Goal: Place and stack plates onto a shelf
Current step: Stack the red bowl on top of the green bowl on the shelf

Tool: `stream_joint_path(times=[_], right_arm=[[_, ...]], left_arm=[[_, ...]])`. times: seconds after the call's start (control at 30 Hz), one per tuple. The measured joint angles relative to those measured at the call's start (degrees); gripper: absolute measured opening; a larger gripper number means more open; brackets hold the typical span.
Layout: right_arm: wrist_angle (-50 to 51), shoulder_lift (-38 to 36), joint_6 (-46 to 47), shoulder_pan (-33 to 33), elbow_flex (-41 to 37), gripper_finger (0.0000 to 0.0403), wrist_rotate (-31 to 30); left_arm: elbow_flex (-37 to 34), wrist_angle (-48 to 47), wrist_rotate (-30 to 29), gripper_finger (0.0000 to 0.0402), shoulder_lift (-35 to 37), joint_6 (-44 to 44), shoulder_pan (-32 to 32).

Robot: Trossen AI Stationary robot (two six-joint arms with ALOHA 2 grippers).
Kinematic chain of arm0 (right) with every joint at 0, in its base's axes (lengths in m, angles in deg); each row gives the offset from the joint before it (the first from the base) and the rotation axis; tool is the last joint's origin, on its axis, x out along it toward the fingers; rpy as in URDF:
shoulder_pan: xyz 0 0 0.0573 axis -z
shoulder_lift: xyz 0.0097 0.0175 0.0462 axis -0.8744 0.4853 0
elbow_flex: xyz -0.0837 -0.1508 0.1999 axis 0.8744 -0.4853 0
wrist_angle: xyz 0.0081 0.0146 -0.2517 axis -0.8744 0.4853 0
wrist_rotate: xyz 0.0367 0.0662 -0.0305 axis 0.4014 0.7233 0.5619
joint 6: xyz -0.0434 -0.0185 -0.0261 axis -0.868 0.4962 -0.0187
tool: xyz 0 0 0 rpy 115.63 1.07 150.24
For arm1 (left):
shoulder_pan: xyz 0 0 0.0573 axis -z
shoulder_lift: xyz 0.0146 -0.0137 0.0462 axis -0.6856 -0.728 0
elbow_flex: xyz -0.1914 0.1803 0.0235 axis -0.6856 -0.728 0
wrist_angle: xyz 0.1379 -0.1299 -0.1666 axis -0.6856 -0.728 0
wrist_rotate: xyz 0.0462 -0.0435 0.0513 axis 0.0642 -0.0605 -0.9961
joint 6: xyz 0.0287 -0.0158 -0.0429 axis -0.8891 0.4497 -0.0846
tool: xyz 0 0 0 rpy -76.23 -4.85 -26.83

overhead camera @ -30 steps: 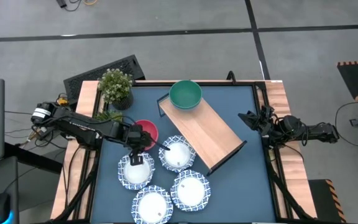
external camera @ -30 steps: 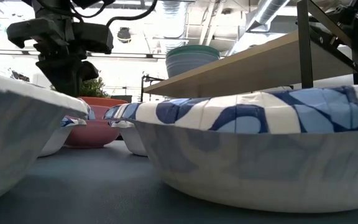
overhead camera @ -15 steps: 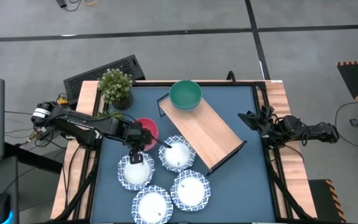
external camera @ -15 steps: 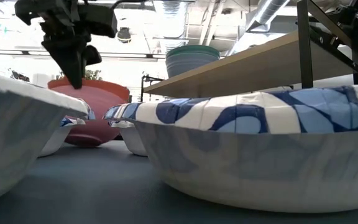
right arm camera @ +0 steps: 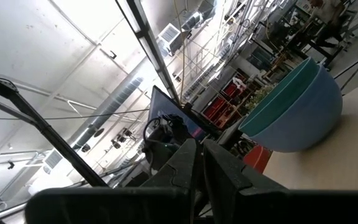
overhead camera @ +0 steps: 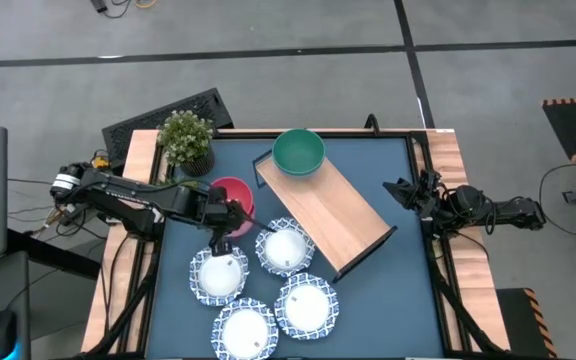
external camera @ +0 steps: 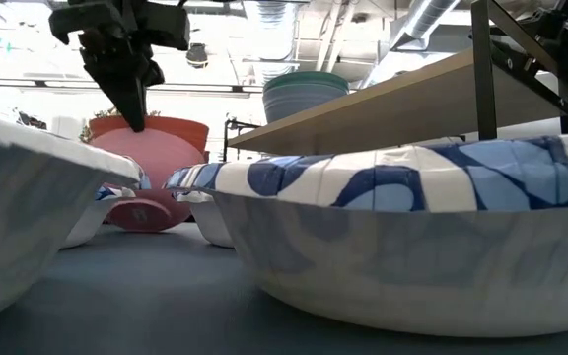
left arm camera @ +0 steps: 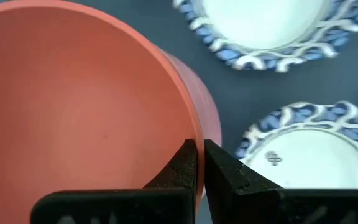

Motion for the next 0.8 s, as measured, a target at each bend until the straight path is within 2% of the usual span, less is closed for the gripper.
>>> stream_joint_path(times=[0.3,0.53,0.67,0.8], right_arm=[[0.1,0.0,-0.2,0.0,0.0,0.0058,0.0],[0.5,0.0,-0.3,0.0,0.0,0.0058,0.0],[0.5,0.0,-0.4,0.0,0.0,0.0058,0.0],[0.5,0.0,-0.4,0.0,0.0,0.0058,0.0]], left_arm=[[2.7,-5.7,-9.7,0.0,0.0,3.3,0.0],[5.1,-6.6,-11.2,0.0,0.0,2.0,0.0],[9.9,-8.7,-11.3,0.0,0.0,1.5,0.0],[17.9,-11.0,-11.7,0.0,0.0,-1.7,-0.8]])
